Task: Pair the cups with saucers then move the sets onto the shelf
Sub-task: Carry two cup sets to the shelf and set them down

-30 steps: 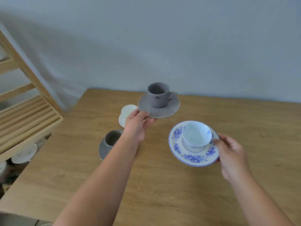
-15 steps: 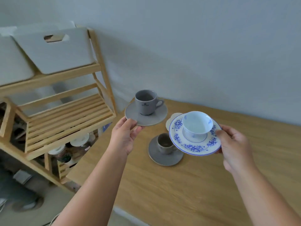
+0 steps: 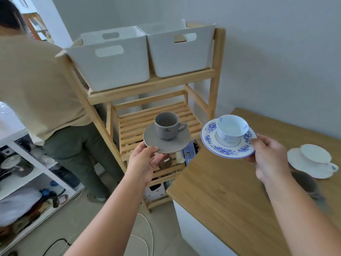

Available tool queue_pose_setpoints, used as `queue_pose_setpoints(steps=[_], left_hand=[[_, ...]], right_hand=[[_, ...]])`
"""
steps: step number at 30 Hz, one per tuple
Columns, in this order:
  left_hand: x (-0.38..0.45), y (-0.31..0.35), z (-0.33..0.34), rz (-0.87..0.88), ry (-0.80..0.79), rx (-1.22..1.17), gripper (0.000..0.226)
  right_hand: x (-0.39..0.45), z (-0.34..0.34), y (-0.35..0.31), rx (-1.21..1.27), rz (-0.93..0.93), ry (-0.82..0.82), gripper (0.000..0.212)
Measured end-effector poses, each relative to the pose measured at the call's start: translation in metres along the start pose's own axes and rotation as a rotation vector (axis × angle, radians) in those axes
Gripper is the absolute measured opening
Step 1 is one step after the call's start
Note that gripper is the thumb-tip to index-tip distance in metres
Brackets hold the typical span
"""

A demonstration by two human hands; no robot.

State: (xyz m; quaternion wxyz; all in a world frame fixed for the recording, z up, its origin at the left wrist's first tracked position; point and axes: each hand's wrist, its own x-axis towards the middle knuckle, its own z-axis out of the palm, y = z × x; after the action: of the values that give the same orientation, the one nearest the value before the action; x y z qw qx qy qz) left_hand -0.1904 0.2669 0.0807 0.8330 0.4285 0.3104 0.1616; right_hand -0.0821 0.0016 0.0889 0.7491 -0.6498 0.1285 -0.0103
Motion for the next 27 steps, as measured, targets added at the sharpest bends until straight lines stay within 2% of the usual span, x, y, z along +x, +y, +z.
queue_pose_setpoints(steps=[6, 14, 17, 21, 24, 27], left_hand=[[0.043, 0.019, -0.047, -0.037, 0.128, -0.047, 0.041], [0.122, 0.016, -0.054, -0.083, 0.287, -0.11, 0.05], [0.158, 0.014, -0.049, -0.071, 0.348, -0.109, 0.048], [0.211, 0.011, -0.049, -0.086, 0.422, -0.075, 0.048], [0.246, 0.006, -0.05, -0.09, 0.411, -0.097, 0.048], [0.282, 0.004, -0.049, -0.074, 0.427, -0.078, 0.05]], right_hand=[[0.025, 0.09, 0.025, -0.057, 0.073, -0.083, 0.016], [0.093, 0.182, 0.059, -0.185, 0.168, -0.187, 0.009], [0.123, 0.21, 0.072, -0.236, 0.194, -0.215, 0.019], [0.162, 0.239, 0.096, -0.285, 0.227, -0.224, 0.011], [0.185, 0.255, 0.113, -0.29, 0.246, -0.216, 0.022], [0.205, 0.272, 0.125, -0.292, 0.253, -0.221, 0.021]])
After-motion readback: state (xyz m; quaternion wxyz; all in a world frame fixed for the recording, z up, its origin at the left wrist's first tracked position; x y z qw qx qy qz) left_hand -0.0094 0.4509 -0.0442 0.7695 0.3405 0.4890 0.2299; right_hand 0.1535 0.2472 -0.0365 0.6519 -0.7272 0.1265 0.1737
